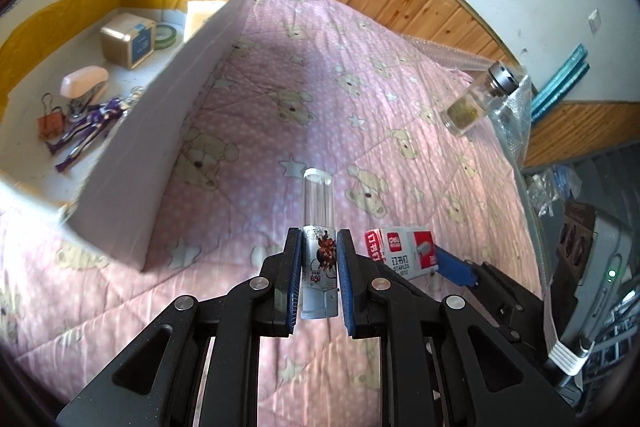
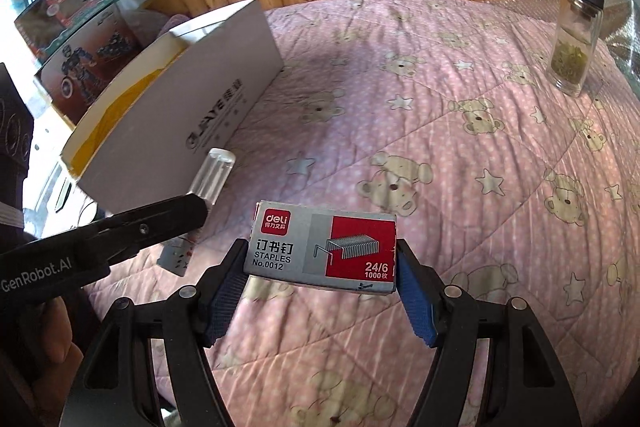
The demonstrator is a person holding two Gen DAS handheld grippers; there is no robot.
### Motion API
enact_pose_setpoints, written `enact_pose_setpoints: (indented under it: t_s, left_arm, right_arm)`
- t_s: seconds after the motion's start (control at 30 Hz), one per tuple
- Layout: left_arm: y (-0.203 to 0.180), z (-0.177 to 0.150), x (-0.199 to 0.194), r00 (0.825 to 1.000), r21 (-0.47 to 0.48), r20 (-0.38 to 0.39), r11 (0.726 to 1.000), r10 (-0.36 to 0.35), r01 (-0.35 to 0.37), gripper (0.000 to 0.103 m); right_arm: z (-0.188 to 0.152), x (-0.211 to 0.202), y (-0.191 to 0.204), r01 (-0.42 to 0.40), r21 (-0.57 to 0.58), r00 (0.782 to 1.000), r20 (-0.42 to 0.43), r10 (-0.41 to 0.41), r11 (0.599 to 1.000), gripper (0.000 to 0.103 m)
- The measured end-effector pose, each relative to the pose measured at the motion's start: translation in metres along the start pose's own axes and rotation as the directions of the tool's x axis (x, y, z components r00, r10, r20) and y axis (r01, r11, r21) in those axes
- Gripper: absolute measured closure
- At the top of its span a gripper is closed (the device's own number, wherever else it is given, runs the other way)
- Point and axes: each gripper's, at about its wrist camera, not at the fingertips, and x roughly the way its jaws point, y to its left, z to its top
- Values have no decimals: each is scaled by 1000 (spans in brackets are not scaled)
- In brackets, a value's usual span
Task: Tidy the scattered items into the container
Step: 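Lift and carry the staples box and clear tube over the box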
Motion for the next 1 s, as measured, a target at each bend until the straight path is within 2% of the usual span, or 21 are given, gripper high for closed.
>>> enact_pose_setpoints:
  t_s: [0.47,1.0]
  left_arm:
    - [21,-5,-47,987,9,65,989,147,-147,85]
    - [56,5,-88,988,-71,123,993,98,-89,85]
  right_arm:
    - [-3,-37,53,-80,-82,995,46,84,993,32]
    - [12,-61,111,-124,-190,986,86,143,974,32]
